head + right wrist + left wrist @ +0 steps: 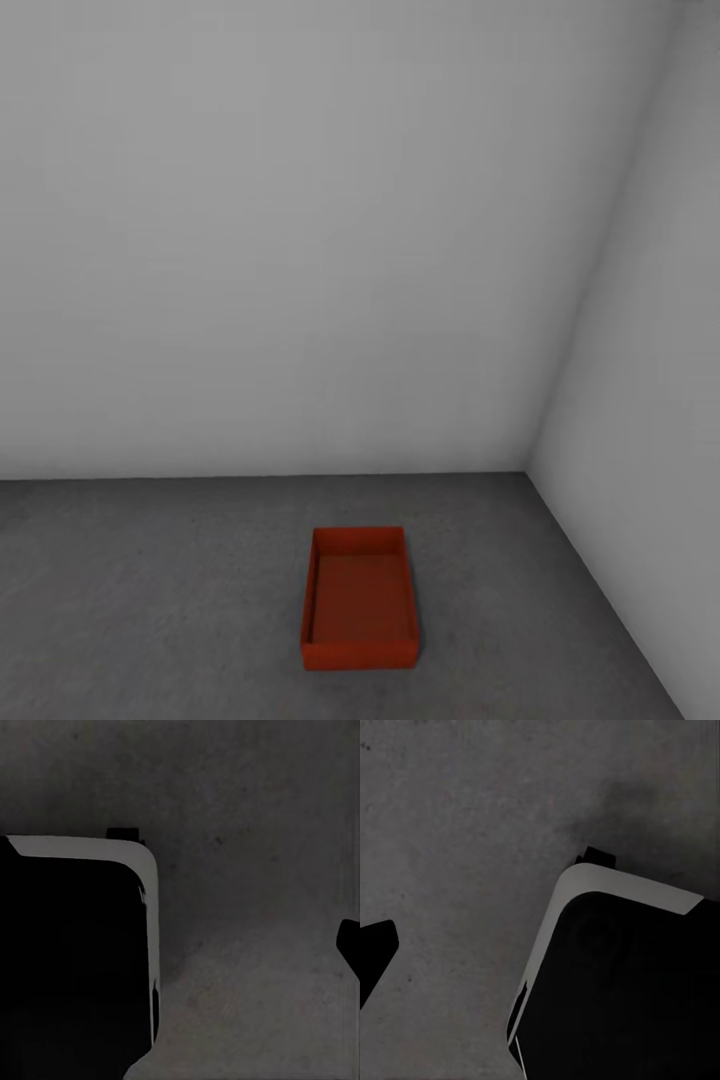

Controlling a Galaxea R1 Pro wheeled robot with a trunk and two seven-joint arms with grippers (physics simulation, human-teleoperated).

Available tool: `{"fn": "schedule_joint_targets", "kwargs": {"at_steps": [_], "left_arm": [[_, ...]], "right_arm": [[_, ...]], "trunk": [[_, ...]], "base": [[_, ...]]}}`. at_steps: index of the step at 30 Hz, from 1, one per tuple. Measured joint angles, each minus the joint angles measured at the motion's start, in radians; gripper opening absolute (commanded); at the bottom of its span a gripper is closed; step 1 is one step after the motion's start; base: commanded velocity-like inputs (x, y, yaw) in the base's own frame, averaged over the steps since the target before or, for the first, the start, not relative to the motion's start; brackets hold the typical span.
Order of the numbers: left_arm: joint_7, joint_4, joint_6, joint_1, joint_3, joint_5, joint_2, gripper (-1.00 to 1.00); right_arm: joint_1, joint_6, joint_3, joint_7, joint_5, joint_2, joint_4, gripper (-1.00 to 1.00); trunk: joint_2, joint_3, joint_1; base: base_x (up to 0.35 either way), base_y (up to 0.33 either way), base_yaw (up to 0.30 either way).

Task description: Move the two storage containers from the living room to the garage. In the garage, place one container on the floor and stack the other container on top of it (either order is fine).

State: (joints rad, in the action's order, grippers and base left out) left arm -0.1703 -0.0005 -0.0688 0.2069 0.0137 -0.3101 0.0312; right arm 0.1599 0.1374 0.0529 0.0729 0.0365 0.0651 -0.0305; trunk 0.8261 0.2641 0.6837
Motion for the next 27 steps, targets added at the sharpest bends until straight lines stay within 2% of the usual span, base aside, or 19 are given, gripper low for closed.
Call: {"fn": "schedule_joint_targets", "kwargs": {"at_steps": [21,27], "left_arm": [[0.000,0.000,-0.008,-0.002,0.000,-0.001,-0.003,1.00],[-0.001,-0.001,-0.009,-0.002,0.000,-0.001,-0.002,1.00]], "right_arm": [[0.000,-0.002,0.001,0.003,-0.004,-0.006,0.000,1.00],[0.000,-0.002,-0.002,-0.004,0.002,-0.005,0.000,1.00]], "trunk": [[0.000,-0.001,0.000],[0.000,-0.003,0.000]], "base": [[0.000,0.000,0.000],[0.000,0.000,-0.153]]}}
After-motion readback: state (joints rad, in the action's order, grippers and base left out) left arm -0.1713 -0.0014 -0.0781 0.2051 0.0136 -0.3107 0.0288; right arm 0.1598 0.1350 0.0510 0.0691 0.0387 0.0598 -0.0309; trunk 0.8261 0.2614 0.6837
